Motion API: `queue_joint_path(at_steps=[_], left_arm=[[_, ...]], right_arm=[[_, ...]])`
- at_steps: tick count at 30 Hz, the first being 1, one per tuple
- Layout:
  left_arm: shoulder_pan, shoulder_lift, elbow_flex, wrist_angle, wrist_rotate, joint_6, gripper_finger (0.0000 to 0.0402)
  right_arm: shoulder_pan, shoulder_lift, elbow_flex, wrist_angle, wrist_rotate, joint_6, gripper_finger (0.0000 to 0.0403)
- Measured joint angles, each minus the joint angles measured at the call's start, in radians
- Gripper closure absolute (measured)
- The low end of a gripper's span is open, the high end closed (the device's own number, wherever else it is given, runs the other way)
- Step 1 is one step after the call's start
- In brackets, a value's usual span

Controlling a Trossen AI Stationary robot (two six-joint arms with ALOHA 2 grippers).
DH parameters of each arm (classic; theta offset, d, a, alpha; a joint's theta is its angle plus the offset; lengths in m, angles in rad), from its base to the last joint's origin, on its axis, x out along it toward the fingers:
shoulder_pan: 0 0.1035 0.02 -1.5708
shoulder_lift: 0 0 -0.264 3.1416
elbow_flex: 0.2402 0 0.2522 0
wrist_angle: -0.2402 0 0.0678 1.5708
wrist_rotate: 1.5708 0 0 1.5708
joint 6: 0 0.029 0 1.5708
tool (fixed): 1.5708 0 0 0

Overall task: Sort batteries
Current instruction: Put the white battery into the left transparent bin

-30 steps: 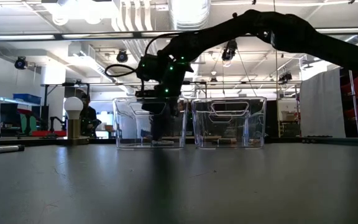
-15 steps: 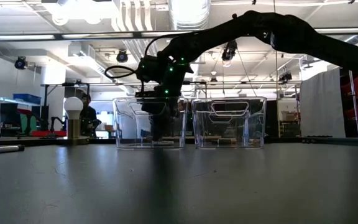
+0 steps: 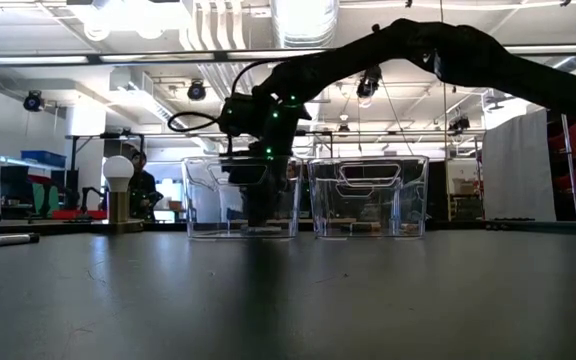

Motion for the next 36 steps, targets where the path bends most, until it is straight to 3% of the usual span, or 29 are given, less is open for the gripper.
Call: queue_joint_path(at_steps=[5, 13, 16, 22, 26, 31, 36], left_arm=[[0.0, -0.04, 0.0, 0.002, 0.0, -0.006, 0.017], [0.0, -0.085, 0.0, 0.023, -0.024, -0.013, 0.017], [0.0, -0.089, 0.0, 0.036, -0.026, -0.014, 0.017], [0.0, -0.077, 0.0, 0.048, -0.026, -0.014, 0.017], [0.0, -0.057, 0.0, 0.049, -0.026, -0.014, 0.017], [0.0, -0.03, -0.001, 0.047, -0.025, -0.014, 0.017], [0.0, -0.01, -0.002, 0.048, -0.025, -0.012, 0.017]], right_arm=[[0.003, -0.046, -0.002, -0.014, 0.003, 0.04, 0.0279], [0.007, -0.282, 0.001, -0.078, 0.049, 0.073, 0.0233], [0.003, -0.363, 0.0, -0.164, 0.123, 0.121, 0.0214], [-0.048, -0.513, -0.06, -0.391, 0.38, 0.322, 0.0186], [-0.099, -0.659, -0.251, -0.398, 0.476, 0.513, 0.018], [-0.17, -0.879, -0.6, -0.328, 0.572, 0.79, 0.0181], [-0.268, -1.06, -0.936, -0.278, 0.589, 1.151, 0.0196]])
